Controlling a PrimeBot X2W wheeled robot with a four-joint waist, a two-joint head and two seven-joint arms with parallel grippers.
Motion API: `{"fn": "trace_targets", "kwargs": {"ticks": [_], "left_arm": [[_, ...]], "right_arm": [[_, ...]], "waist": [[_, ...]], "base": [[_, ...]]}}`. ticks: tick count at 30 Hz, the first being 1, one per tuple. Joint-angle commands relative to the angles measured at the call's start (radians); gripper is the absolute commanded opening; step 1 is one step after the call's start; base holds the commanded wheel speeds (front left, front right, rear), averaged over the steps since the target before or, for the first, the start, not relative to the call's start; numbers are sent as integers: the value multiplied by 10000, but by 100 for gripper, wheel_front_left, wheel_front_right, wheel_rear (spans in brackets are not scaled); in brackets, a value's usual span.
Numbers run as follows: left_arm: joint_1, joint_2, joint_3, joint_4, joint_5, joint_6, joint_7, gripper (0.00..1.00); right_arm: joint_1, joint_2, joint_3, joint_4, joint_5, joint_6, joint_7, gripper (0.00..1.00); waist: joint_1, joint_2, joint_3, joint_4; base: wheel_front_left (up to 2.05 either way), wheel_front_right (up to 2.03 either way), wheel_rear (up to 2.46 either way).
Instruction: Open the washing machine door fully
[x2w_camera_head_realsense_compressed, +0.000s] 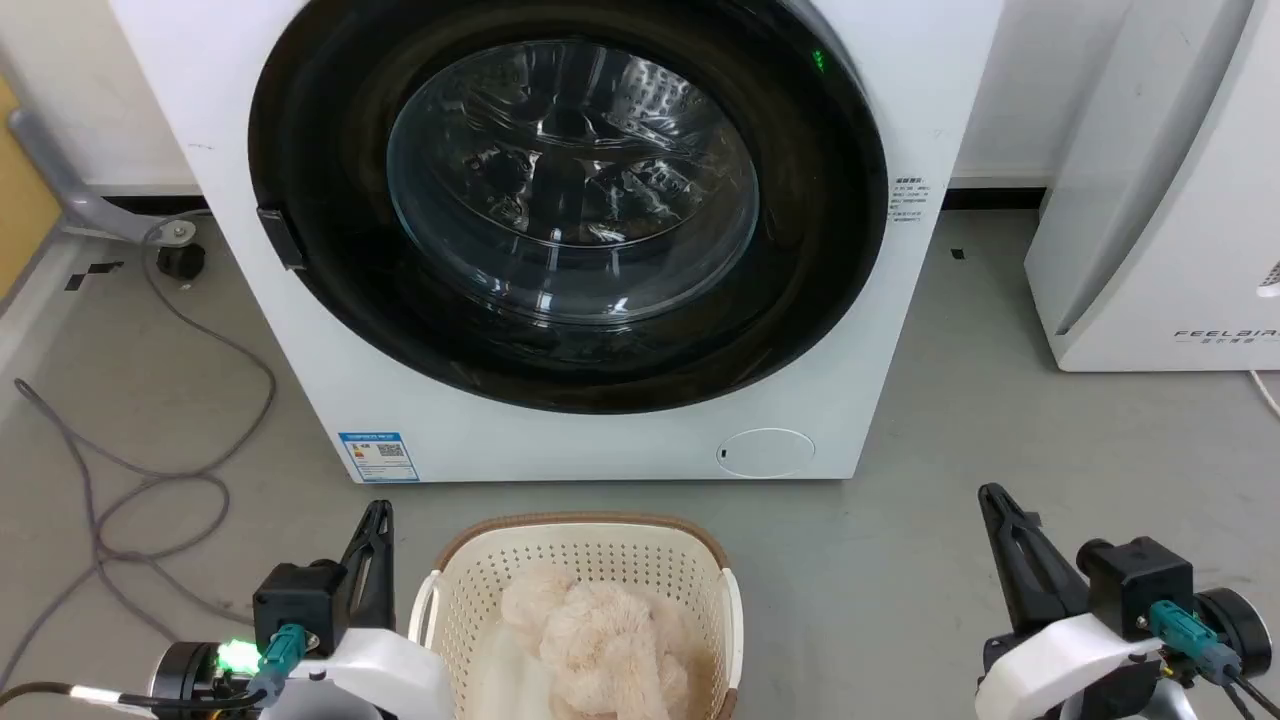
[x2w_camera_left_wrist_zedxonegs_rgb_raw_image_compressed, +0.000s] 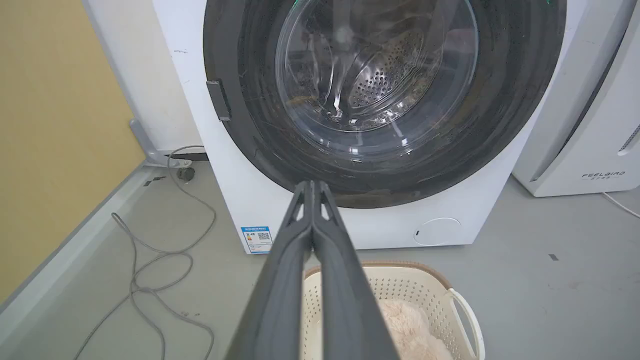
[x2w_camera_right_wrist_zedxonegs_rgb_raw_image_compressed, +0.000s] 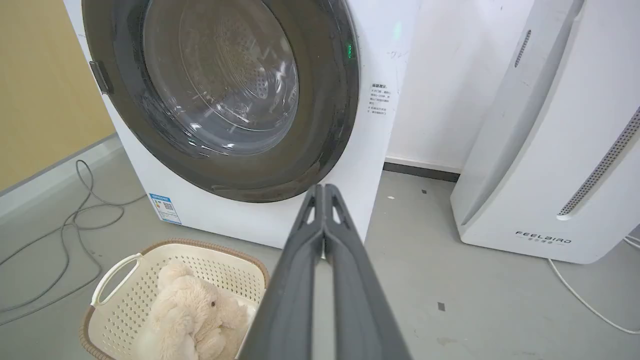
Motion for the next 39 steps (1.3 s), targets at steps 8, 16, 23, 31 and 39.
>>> {"fn": "trace_targets", "kwargs": {"ticks": [8, 16, 23, 31, 39], "left_arm": [[-155, 1, -7, -41, 24, -43, 3, 0], [-29, 0, -61, 95, -43, -34, -85, 100], [-110, 0, -158, 244, -118, -90, -233, 100], [-186, 0, -230, 353, -225, -144, -400, 100], [-236, 0, -283, 478, -311, -204, -567, 100]], "right_arm": [[49, 1, -24, -45, -78, 8, 5, 0], [5, 0, -12, 50, 34, 0, -60, 100], [-3, 0, -59, 153, 125, 1, -193, 0], [-28, 0, -102, 276, 435, 1, -362, 0], [-71, 0, -32, 512, 2002, 2, -552, 0]], "waist": [[0, -1, 0, 0], [0, -1, 3, -3], [0, -1, 13, -9], [0, -1, 30, -15], [0, -1, 34, -7]], "base": [[0, 0, 0], [0, 0, 0], [0, 0, 0], [0, 0, 0], [0, 0, 0]]}}
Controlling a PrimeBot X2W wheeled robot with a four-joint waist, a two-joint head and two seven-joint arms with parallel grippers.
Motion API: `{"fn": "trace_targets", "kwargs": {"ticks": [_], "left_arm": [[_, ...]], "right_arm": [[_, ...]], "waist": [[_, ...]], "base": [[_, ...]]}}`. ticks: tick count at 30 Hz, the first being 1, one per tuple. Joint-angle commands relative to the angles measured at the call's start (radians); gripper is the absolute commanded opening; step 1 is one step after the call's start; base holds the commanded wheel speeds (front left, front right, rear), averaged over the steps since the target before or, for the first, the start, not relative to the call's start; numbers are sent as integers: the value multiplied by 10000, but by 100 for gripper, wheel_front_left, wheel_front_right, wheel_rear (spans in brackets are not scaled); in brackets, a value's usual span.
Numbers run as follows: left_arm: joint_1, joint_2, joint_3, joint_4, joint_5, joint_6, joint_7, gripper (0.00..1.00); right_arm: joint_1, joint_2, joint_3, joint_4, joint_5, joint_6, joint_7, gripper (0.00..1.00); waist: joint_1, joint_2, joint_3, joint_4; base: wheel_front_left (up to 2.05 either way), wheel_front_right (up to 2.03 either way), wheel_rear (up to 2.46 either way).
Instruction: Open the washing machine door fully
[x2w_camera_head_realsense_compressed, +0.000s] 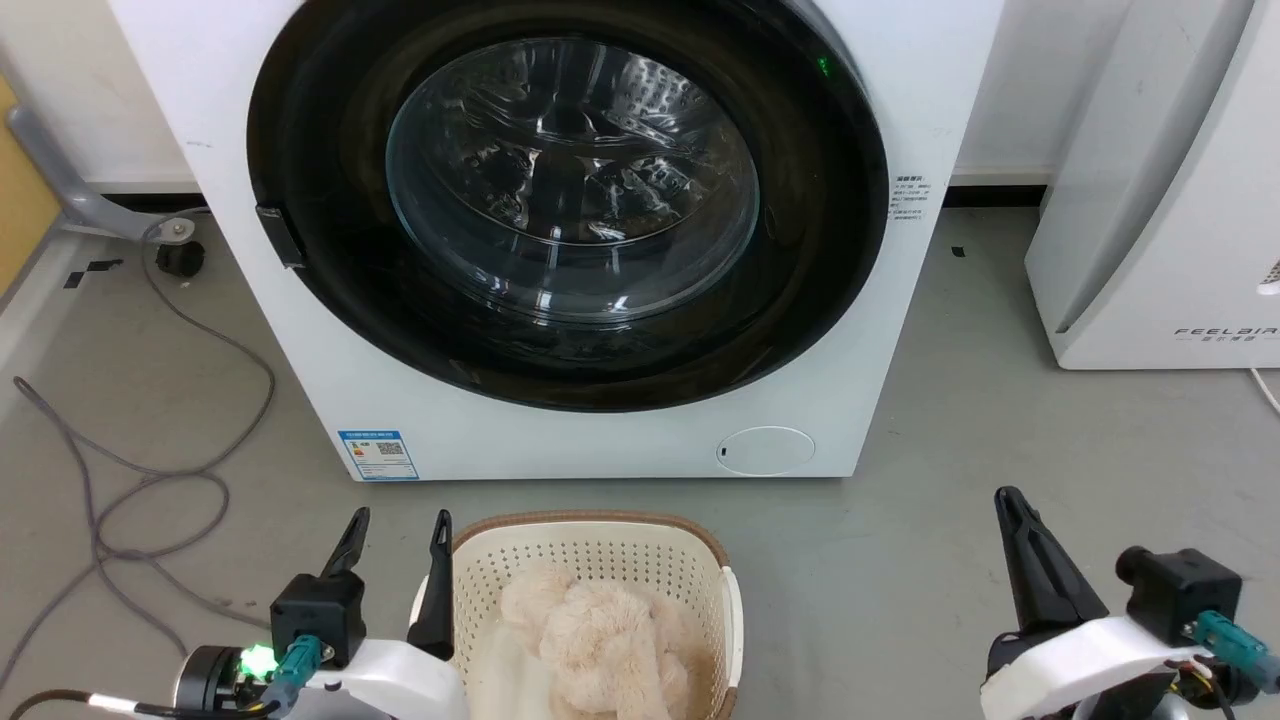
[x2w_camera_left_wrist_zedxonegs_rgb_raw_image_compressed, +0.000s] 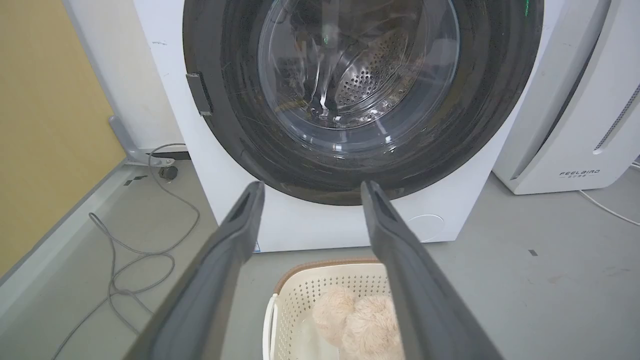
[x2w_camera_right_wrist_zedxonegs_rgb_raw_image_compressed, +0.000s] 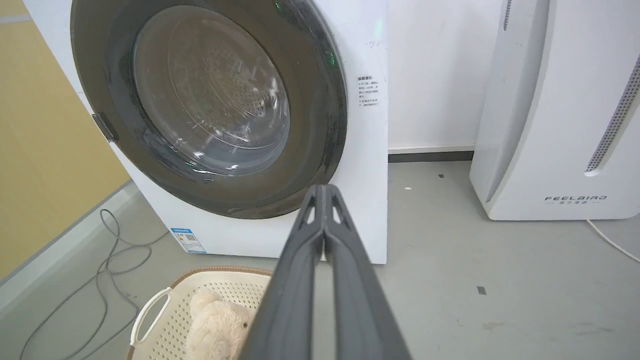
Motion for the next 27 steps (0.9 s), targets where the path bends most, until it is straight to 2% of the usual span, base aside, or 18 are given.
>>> {"fn": "trace_targets", "kwargs": {"ticks": [1, 20, 27], "left_arm": [[-229, 0, -46, 66, -48, -49, -114, 100], [-440, 0, -109, 251, -330, -208, -511, 100], [-600, 0, -73, 263, -402, -287, -658, 100]], "right_arm": [[-77, 0, 18, 71, 414, 4, -104, 0], [-877, -1, -361, 189, 5733, 5, -511, 0], [-1611, -319, -512, 565, 7687, 5, -515, 0]], "waist": [[0, 0, 2, 2], [0, 0, 174, -29], [0, 0, 373, -55]], "base": [[0, 0, 0], [0, 0, 0], [0, 0, 0]]}}
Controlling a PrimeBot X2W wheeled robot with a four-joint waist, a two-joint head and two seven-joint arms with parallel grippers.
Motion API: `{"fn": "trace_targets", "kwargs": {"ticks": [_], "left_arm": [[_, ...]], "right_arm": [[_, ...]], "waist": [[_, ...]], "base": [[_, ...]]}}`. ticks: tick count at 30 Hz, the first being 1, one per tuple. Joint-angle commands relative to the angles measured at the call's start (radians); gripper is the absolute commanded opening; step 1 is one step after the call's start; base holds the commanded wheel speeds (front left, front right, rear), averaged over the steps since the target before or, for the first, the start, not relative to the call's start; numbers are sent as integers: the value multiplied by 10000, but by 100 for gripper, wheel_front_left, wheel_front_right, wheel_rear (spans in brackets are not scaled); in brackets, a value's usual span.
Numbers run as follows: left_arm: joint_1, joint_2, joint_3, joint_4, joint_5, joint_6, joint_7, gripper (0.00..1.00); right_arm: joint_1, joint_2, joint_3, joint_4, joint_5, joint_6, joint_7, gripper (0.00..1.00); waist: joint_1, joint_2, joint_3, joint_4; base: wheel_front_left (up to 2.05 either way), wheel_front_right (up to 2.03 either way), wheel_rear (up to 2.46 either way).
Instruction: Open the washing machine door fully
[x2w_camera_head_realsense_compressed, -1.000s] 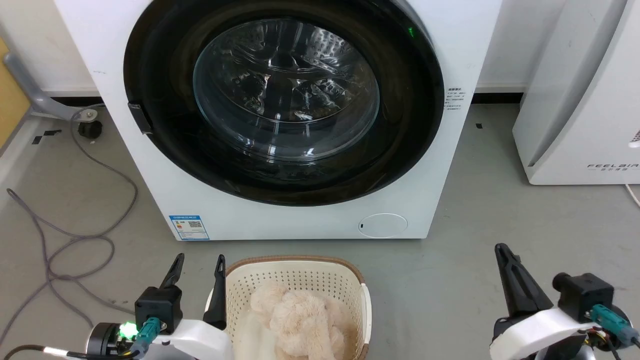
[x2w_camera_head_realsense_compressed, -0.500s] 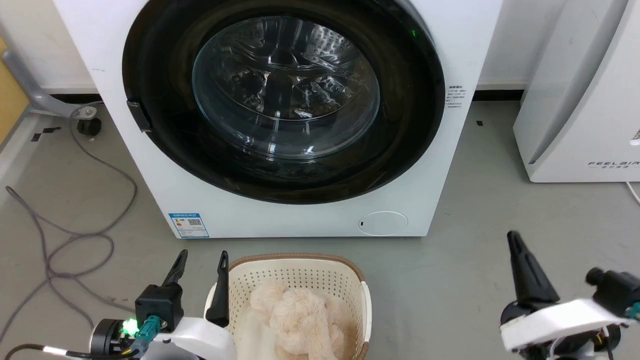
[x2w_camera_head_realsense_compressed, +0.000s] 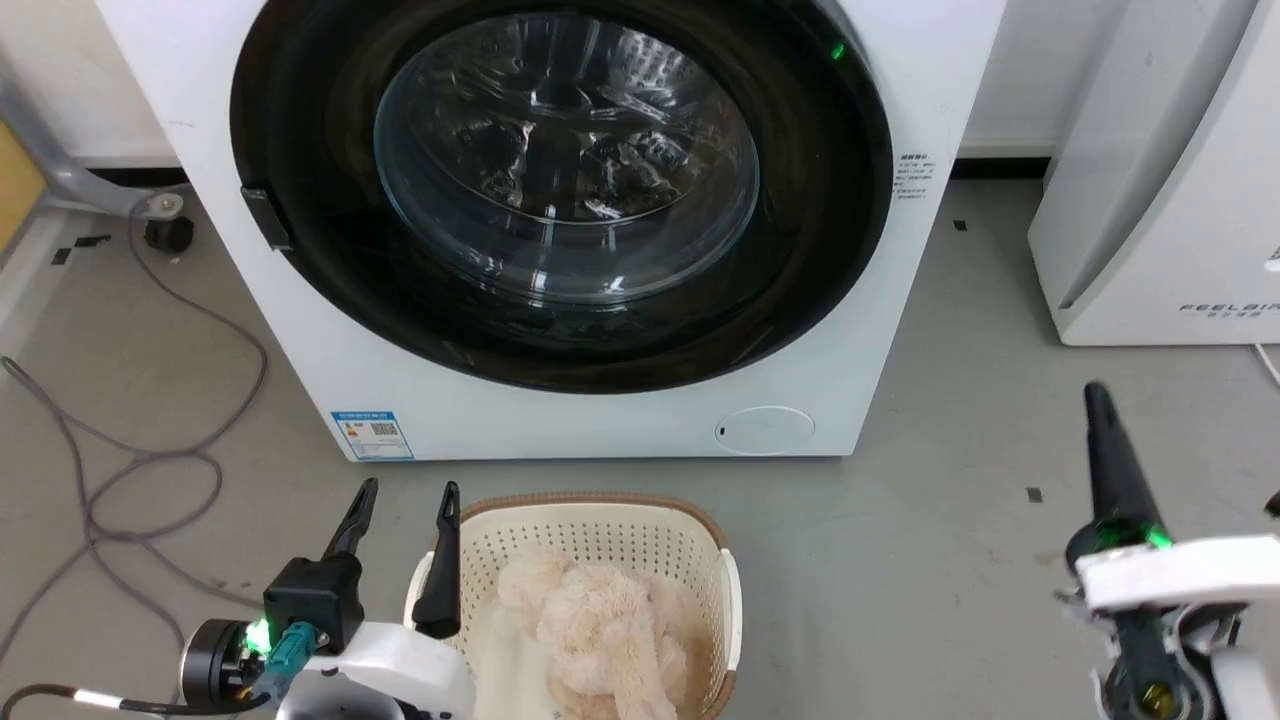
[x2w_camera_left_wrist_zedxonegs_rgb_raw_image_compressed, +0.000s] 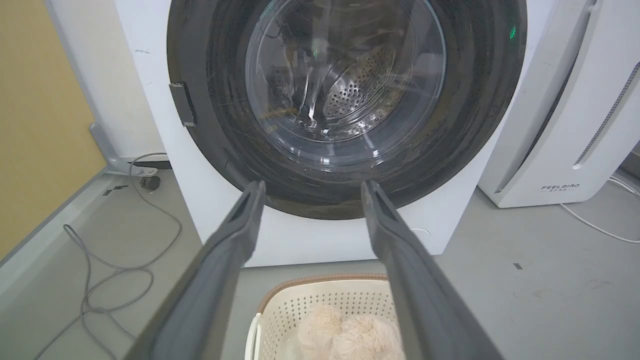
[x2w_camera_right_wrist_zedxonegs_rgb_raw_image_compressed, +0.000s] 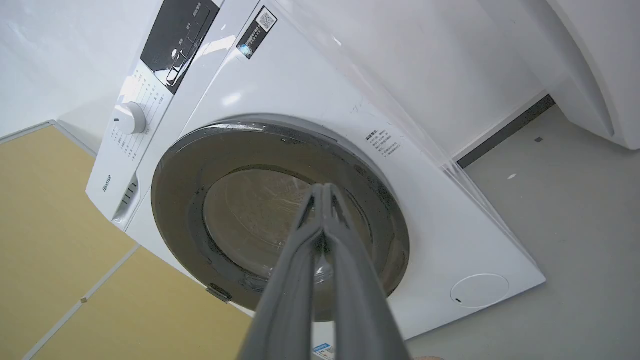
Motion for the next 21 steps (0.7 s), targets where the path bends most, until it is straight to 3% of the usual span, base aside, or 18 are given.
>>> {"fn": "trace_targets", "kwargs": {"ticks": [1, 21], "left_arm": [[-230, 2, -8, 36, -65, -48, -115, 100], [-1025, 61, 95, -246, -194, -343, -512, 100]], "right_arm": [[-387, -203, -16, 165, 652, 5, -36, 0], [-4485, -2187, 1296, 2529, 5729, 7, -364, 0]], "waist": [[-1, 0, 80, 7], [-1, 0, 1344, -10]], "base": [[0, 0, 0], [0, 0, 0]]}}
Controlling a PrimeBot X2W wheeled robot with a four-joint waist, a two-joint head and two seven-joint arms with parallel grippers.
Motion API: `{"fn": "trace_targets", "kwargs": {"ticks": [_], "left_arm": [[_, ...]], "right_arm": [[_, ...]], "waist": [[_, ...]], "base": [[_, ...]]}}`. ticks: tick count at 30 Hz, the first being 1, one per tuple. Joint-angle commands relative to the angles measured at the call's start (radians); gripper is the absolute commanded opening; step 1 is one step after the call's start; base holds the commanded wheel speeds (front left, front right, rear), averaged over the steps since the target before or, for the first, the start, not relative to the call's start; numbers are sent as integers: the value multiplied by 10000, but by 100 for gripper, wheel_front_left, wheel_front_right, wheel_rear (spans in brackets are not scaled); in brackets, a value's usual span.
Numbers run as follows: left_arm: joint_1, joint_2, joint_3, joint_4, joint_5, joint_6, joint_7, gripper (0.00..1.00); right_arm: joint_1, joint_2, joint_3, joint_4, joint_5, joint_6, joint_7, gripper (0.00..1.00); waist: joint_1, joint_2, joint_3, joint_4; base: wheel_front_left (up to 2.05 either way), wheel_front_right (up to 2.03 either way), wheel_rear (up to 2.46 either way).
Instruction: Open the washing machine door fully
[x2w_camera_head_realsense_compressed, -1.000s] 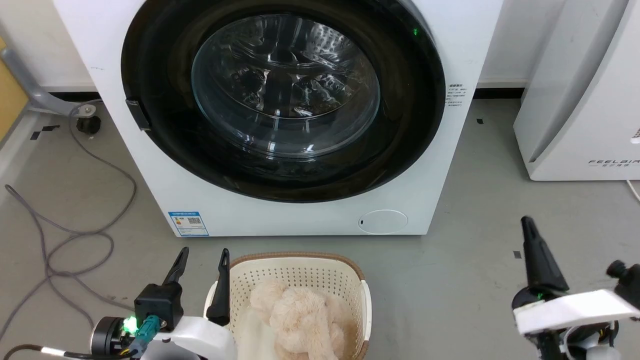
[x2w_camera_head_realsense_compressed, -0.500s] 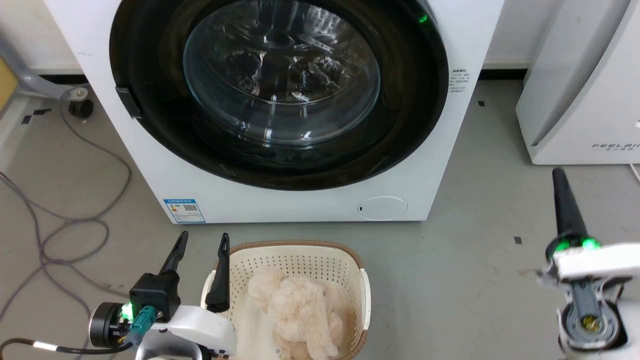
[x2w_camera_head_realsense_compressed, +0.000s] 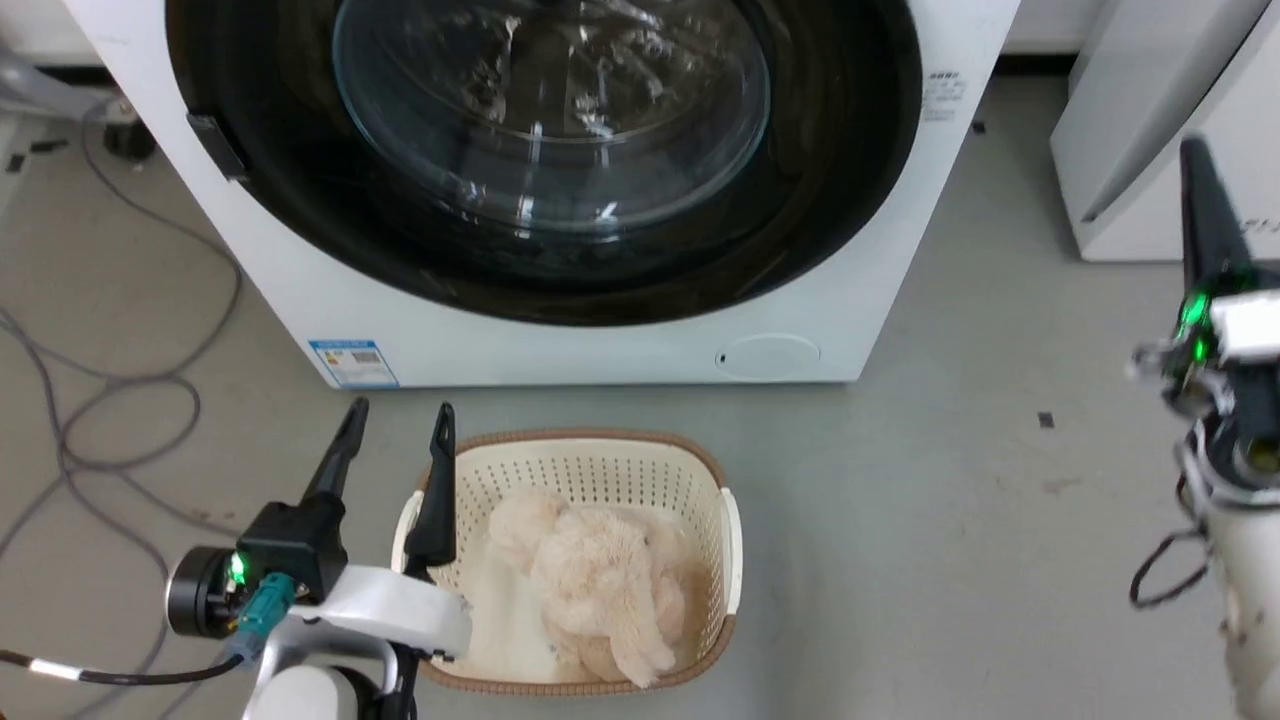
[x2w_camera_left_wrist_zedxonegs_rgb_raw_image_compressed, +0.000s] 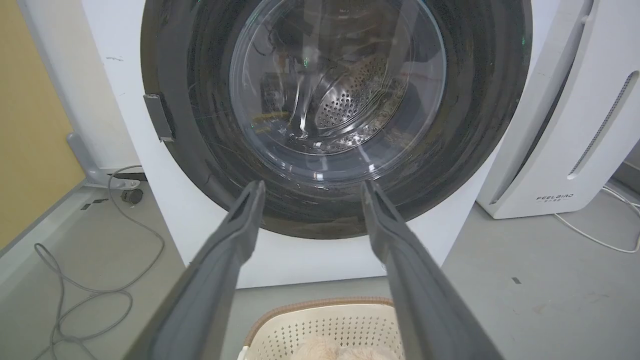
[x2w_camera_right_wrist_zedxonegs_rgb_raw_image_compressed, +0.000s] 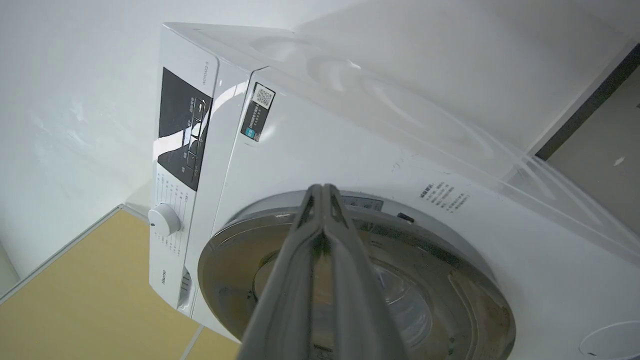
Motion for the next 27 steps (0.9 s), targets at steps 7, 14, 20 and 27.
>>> {"fn": "trace_targets", "kwargs": {"ticks": [7, 14, 20, 27], "left_arm": [[-603, 129, -10, -261, -191, -152, -223, 100], [-1008, 259, -60, -415, -304, -239, -369, 100], [-1238, 307, -34, -512, -411, -307, -494, 100], [-1518, 335, -66, -586, -546, -394, -662, 100]], "right_arm": [[-2122, -1178, 1825, 826, 1900, 9, -66, 0], [-4520, -2257, 4593, 1626, 3613, 9, 174, 0], [-6823, -2728, 7383, 2510, 5255, 10, 502, 0], [-9135, -2659, 9639, 4365, 6493, 10, 1713, 0]], "waist": [[-1, 0, 737, 48], [-1, 0, 1336, 66], [-1, 0, 1782, 38], [-1, 0, 2280, 74]], "base": [[0, 0, 0], [0, 0, 0], [0, 0, 0], [0, 0, 0]]}}
